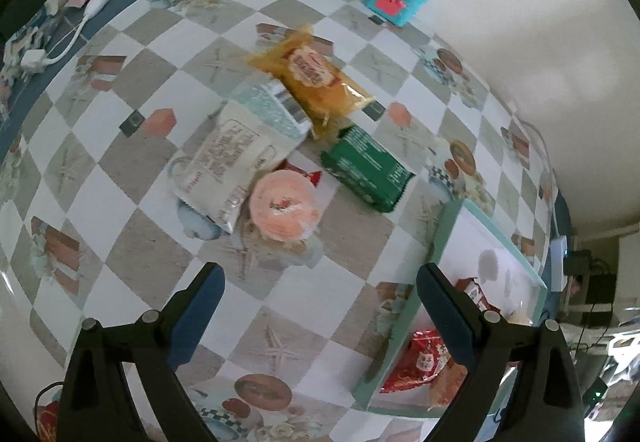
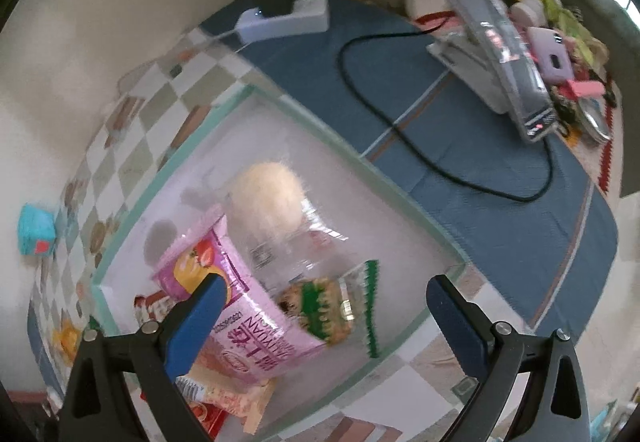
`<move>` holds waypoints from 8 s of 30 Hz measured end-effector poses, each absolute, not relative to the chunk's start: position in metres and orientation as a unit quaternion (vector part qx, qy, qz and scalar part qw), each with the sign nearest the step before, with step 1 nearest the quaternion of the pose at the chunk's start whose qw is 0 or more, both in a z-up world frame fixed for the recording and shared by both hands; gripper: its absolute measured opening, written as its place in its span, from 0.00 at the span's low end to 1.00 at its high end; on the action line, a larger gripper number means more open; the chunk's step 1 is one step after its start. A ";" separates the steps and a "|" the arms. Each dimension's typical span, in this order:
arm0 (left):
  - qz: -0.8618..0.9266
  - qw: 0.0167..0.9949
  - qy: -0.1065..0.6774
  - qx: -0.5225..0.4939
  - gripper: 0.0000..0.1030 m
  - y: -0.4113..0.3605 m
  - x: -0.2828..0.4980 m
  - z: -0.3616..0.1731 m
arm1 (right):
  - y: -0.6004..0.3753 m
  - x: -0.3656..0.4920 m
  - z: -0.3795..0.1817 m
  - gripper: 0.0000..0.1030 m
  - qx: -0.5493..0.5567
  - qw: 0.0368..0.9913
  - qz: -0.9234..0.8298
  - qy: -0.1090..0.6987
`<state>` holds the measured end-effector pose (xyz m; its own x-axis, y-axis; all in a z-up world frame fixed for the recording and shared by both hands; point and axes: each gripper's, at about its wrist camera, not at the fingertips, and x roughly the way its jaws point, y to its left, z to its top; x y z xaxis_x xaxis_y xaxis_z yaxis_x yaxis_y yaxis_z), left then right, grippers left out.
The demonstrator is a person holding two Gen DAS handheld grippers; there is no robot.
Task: Organize snacks
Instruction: 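Move both grippers back toward the remaining snack pile, then grasp the orange jelly cup with the right gripper while the left grasps the white pack, then carry the jelly cup and white pack over the tray with both grippers, then open both grippers to drop the jelly cup and white pack into the tray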
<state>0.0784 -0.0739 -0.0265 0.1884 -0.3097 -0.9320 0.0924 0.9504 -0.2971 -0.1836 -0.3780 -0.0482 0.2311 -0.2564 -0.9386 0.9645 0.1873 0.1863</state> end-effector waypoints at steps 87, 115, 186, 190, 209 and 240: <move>-0.026 0.769 0.637 -0.052 0.94 0.058 0.200 -0.078 | -0.129 0.084 -0.074 0.99 0.166 0.821 -0.154 0.524; -0.089 0.764 0.638 -0.048 0.94 0.012 0.185 -0.069 | -0.153 0.076 -0.072 0.48 0.211 0.821 -0.133 0.514; -0.186 0.830 0.524 0.036 0.54 -0.096 0.109 0.024 | -0.328 -0.038 0.003 0.48 0.362 0.779 -0.285 0.426; -0.208 0.829 0.516 0.056 0.54 -0.122 0.094 0.027 | -0.355 -0.066 0.005 0.48 0.392 0.767 -0.310 0.402; -0.307 0.791 0.509 0.143 0.54 -0.237 0.037 -0.001 | -0.428 -0.138 -0.014 0.48 0.452 0.721 -0.383 0.358; -0.323 0.763 0.537 0.160 0.67 -0.266 0.037 -0.039 | -0.417 -0.112 -0.024 0.48 0.429 0.738 -0.356 0.381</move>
<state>0.0368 -0.2664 -0.0391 0.2138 -0.3214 -0.9225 0.6643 0.7402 -0.1040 -0.1119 -0.4173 -0.0243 0.4568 -0.1986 -0.8671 0.8519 0.3781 0.3622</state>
